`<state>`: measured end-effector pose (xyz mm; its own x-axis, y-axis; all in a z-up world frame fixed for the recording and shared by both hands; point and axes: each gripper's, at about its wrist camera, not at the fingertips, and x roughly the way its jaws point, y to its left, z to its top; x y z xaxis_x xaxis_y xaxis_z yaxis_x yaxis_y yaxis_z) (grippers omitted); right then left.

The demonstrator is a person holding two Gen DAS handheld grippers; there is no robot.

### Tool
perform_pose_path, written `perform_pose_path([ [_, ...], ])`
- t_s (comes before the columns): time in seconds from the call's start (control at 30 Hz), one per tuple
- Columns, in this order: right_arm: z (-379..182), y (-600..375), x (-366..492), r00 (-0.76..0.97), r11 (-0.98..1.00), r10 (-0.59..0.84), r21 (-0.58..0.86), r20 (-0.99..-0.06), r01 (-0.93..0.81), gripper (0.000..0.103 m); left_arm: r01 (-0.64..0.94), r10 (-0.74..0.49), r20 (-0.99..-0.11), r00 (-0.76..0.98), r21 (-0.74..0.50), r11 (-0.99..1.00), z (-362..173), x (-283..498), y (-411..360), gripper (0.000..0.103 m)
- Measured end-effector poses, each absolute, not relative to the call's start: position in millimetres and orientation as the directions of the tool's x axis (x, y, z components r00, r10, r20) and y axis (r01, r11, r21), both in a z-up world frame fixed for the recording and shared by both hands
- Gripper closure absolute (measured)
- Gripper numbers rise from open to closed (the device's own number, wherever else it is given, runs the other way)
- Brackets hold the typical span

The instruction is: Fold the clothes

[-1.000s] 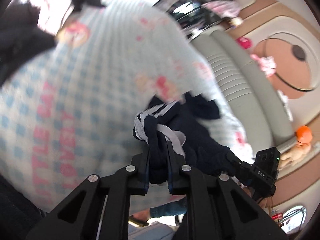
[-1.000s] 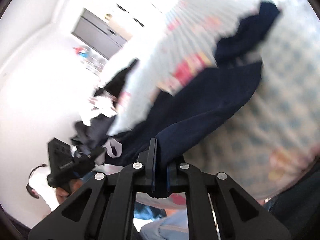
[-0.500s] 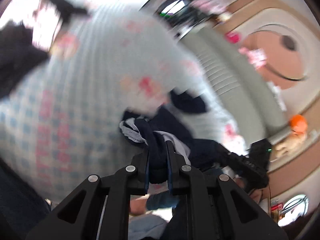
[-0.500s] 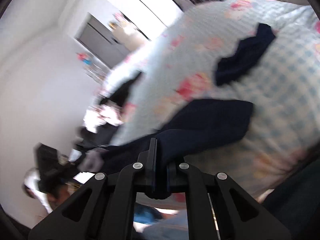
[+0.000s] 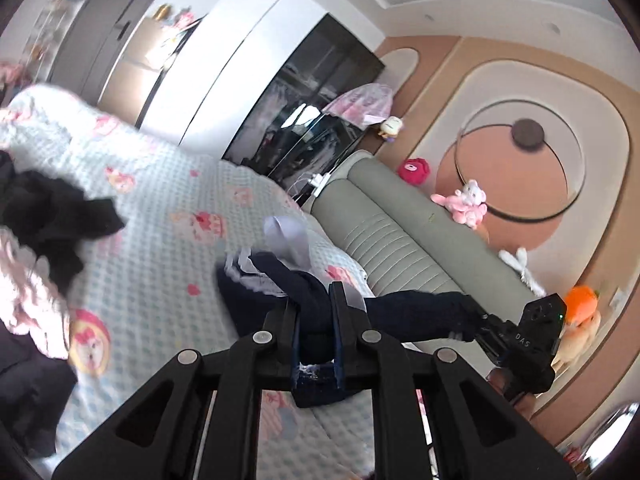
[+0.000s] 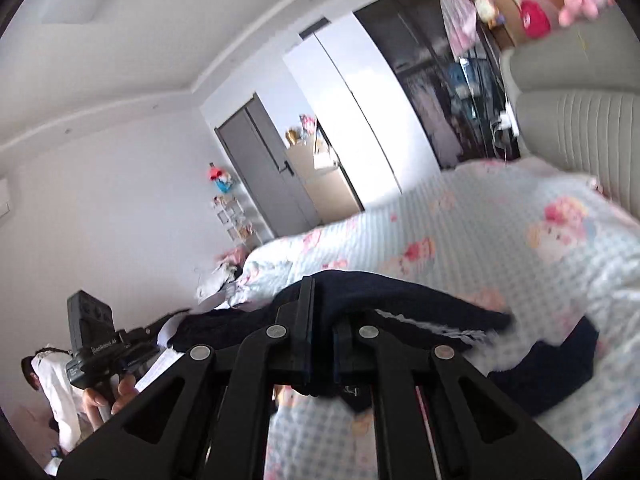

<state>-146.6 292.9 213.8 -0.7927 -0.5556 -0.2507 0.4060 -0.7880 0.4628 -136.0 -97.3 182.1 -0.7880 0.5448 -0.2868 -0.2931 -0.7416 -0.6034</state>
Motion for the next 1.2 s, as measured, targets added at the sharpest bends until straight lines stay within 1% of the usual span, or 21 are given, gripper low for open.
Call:
perform_pose_path([
  [0.07, 198, 292, -145, -0.782, -0.781, -0.562, 0.482, -0.269, 0.396, 0.097, -0.266, 0.542, -0.307, -0.782, -0.622, -0.737, 161, -128, -106, 0.087],
  [0.13, 156, 287, -145, -0.763, -0.803, -0.543, 0.484, -0.35, 0.348, 0.097, -0.2, 0.531, -0.373, -0.761, -0.644, -0.738, 117, -125, -109, 0.087],
  [0.2, 90, 281, -146, -0.711, -0.816, -0.528, 0.511, -0.465, 0.272, 0.097, -0.118, 0.531, -0.451, -0.717, -0.672, -0.731, 63, -124, -112, 0.089],
  [0.27, 16, 277, -146, -0.633, -0.819, -0.521, 0.544, -0.573, 0.182, 0.097, -0.021, 0.539, -0.546, -0.642, -0.69, -0.724, -5, -123, -109, 0.09],
  [0.33, -58, 274, -143, -0.547, -0.812, -0.521, 0.578, -0.655, 0.082, 0.097, 0.077, 0.534, -0.636, -0.557, -0.679, -0.73, -65, -121, -104, 0.09],
  [0.4, -120, 269, -138, -0.463, -0.818, -0.512, 0.575, -0.723, 0.006, 0.096, 0.157, 0.523, -0.714, -0.465, -0.648, -0.746, -119, -119, -97, 0.09],
  [0.47, -161, 265, -131, -0.402, -0.818, -0.516, 0.575, -0.757, -0.032, 0.095, 0.191, 0.507, -0.756, -0.415, -0.617, -0.764, -145, -116, -91, 0.09],
  [0.5, -172, 264, -127, -0.393, -0.817, -0.517, 0.575, -0.76, -0.039, 0.095, 0.197, 0.506, -0.76, -0.408, -0.614, -0.764, -151, -112, -90, 0.09],
  [0.53, -174, 264, -124, -0.403, -0.815, -0.517, 0.578, -0.755, -0.038, 0.094, 0.203, 0.508, -0.761, -0.404, -0.616, -0.761, -157, -108, -91, 0.09],
  [0.57, -174, 263, -123, -0.414, -0.812, -0.518, 0.583, -0.748, -0.037, 0.092, 0.205, 0.527, -0.739, -0.42, -0.643, -0.738, -159, -105, -94, 0.088],
  [0.63, -171, 259, -126, -0.412, -0.811, -0.523, 0.584, -0.746, -0.029, 0.079, 0.21, 0.548, -0.713, -0.437, -0.673, -0.709, -162, -103, -99, 0.088],
  [0.7, -166, 253, -130, -0.402, -0.816, -0.524, 0.577, -0.751, -0.014, 0.071, 0.207, 0.555, -0.704, -0.444, -0.683, -0.701, -164, -101, -99, 0.088],
  [0.73, -162, 248, -132, -0.399, -0.828, -0.515, 0.561, -0.758, 0.002, 0.069, 0.202, 0.555, -0.702, -0.447, -0.683, -0.702, -164, -100, -98, 0.089],
  [0.77, -156, 243, -133, -0.402, -0.843, -0.499, 0.537, -0.768, 0.02, 0.072, 0.196, 0.546, -0.702, -0.457, -0.679, -0.708, -160, -99, -96, 0.089],
  [0.8, -150, 238, -130, -0.41, -0.858, -0.481, 0.513, -0.775, 0.037, 0.086, 0.184, 0.546, -0.692, -0.472, -0.683, -0.707, -154, -99, -94, 0.091],
  [0.83, -145, 236, -126, -0.421, -0.864, -0.473, 0.5, -0.774, 0.051, 0.096, 0.171, 0.545, -0.682, -0.488, -0.687, -0.706, -148, -99, -93, 0.091],
  [1.0, -118, 255, -105, -0.463, -0.83, -0.507, 0.557, -0.727, 0.035, 0.099, 0.111, 0.544, -0.656, -0.524, -0.686, -0.719, -111, -91, -94, 0.092],
  [1.13, -97, 263, -87, -0.491, -0.834, -0.504, 0.548, -0.711, 0.062, 0.099, 0.065, 0.556, -0.634, -0.538, -0.688, -0.722, -92, -81, -97, 0.092],
  [1.2, -88, 268, -78, -0.501, -0.834, -0.504, 0.547, -0.703, 0.07, 0.099, 0.048, 0.56, -0.64, -0.526, -0.68, -0.731, -89, -74, -98, 0.092],
])
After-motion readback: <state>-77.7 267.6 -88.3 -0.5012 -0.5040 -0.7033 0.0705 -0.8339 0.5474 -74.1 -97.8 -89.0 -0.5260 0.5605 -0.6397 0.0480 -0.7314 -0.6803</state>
